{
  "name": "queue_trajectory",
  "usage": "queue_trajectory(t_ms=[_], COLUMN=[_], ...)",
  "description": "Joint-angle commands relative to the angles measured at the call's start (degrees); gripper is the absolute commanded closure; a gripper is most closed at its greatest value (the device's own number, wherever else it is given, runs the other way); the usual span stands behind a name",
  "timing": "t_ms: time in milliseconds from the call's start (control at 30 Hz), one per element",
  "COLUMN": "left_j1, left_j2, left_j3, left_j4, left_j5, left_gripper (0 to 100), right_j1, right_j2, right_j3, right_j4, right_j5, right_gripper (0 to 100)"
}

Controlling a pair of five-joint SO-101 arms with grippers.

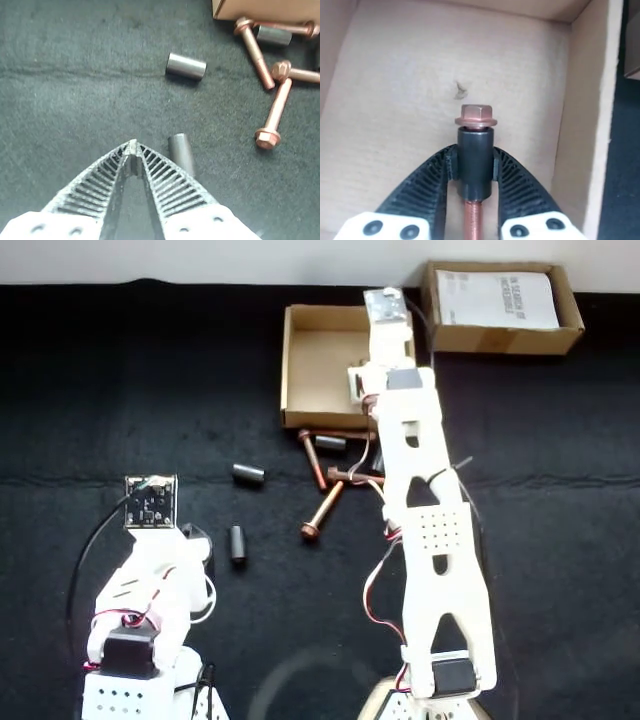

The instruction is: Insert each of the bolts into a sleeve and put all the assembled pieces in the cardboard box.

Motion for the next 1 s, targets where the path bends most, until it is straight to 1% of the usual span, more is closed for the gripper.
queue_trajectory(t_ms=[0,67,100,233,300,433,600,667,800,900,967], left_j1=[-0.4,-0.4,-0.4,-0.4,-0.4,-0.4,-0.3,-0.3,-0.4,-0.4,-0.4], left_j2=[-2.2,-2.2,-2.2,-2.2,-2.2,-2.2,-2.2,-2.2,-2.2,-2.2,-2.2], left_j3=[-0.4,-0.4,-0.4,-0.4,-0.3,-0.2,1.5,2.9,4.4,4.4,4.4], left_j4=[1.3,1.6,1.6,1.4,1.4,1.4,0.4,-0.2,-0.2,-1.1,-2.7], left_j5=[-0.4,-0.4,-0.4,-0.4,-0.4,-0.4,-0.5,-0.5,-0.3,-0.4,-0.4], left_gripper=[99,99,99,99,99,99,99,96,87,86,86], right_j1=[0.7,0.7,0.7,0.8,0.9,0.8,0.2,-0.1,-0.4,-0.9,-1.2], right_j2=[-0.7,-0.8,-1.1,-1.4,-1.5,-1.6,-1.6,-2.2,-7.2,-11.2,-13.6], right_j3=[-2.9,-3.2,-3.2,-3.9,-6.5,-15.3,-29.8,-33.4,-32.8,-32.7,-32.7], right_j4=[-0.1,0.6,0.6,0.8,3.2,10.5,22.7,27.7,37.1,42.7,44.0], right_j5=[0.5,0.2,0.2,0.2,0.2,0.1,0.1,0.1,-0.5,-3.4,-5.0], right_gripper=[88.7,82.8,82.0,82.6,82.6,82.6,82.7,82.7,82.7,83.0,83.0])
